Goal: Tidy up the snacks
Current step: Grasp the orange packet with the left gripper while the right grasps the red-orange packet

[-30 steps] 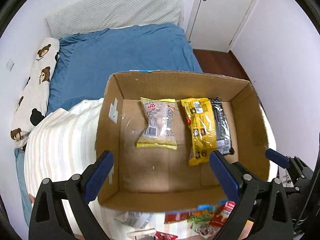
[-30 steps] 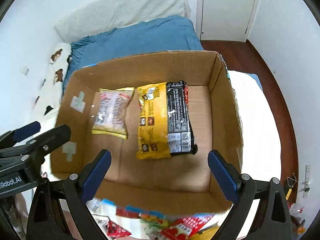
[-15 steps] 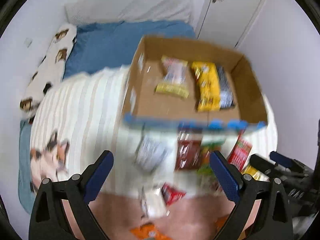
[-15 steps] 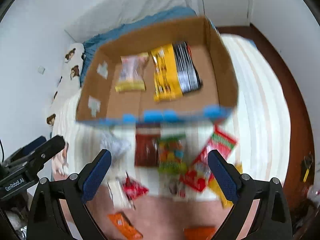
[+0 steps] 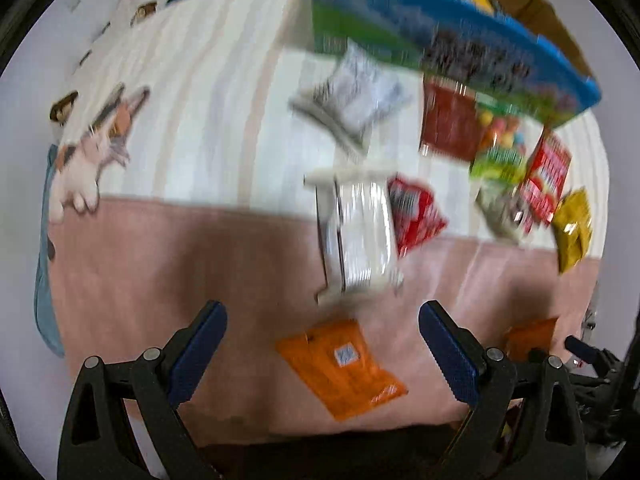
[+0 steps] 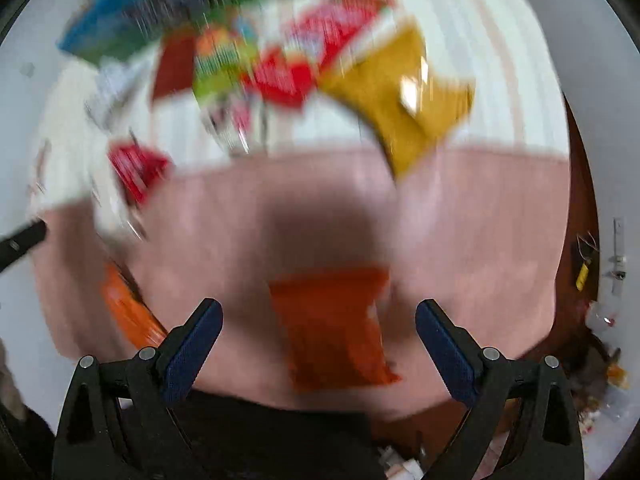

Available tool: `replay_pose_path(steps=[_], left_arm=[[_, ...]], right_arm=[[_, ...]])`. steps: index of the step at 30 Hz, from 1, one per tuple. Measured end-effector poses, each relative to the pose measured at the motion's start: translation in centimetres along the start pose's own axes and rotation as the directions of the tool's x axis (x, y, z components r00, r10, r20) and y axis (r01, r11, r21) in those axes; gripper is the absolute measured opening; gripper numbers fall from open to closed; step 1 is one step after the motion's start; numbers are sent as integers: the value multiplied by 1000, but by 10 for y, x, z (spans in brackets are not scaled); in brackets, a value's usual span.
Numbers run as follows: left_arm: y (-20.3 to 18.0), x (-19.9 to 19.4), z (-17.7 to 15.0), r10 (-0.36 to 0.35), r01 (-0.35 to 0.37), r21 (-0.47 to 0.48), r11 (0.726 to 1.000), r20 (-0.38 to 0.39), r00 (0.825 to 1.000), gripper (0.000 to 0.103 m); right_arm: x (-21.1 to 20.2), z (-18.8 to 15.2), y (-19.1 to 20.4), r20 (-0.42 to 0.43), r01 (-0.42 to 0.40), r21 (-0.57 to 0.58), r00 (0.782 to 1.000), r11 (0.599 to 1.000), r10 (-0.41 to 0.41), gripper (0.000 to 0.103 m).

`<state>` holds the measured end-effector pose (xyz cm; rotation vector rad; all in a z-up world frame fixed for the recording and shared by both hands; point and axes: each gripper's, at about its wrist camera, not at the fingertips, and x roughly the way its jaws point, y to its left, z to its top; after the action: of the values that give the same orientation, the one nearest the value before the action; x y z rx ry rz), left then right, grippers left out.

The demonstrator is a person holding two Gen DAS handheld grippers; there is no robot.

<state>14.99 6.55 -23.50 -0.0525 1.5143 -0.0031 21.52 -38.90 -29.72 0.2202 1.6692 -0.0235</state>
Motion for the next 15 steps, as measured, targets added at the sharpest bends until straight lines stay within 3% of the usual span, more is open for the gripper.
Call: replay_pose_path(steps=[3,6,7,11,14,15], left_arm=[[0,16,-18,6,-6,-11,1000,-57,998,99],[5,35,-38,-33,24,-65,998,-142,989,98],[7,43,-45,-54,38,-88,995,-177,983,98],[21,80,-65,-161,97,-226,969,-286,945,98],[27,103,-69,-257,154,-328,932,-300,919,98],[28,107,-69,-276,165,-350,922,-296,915,91]], right_arm=[[29,-11,-4,-43,11,14,999,1000,-10,98],[42,-18,-6,-23,46,12,999,999,-45,77],[42,-20,-7,-7,49,14,999,999,-49,71],[32,-21,-12,28,-1,25,1000,1000,1,62],[25,-18,-12,47,-51,18,998,999,50,61],[24,-17,-11,50,-56,17,997,998,55,61]])
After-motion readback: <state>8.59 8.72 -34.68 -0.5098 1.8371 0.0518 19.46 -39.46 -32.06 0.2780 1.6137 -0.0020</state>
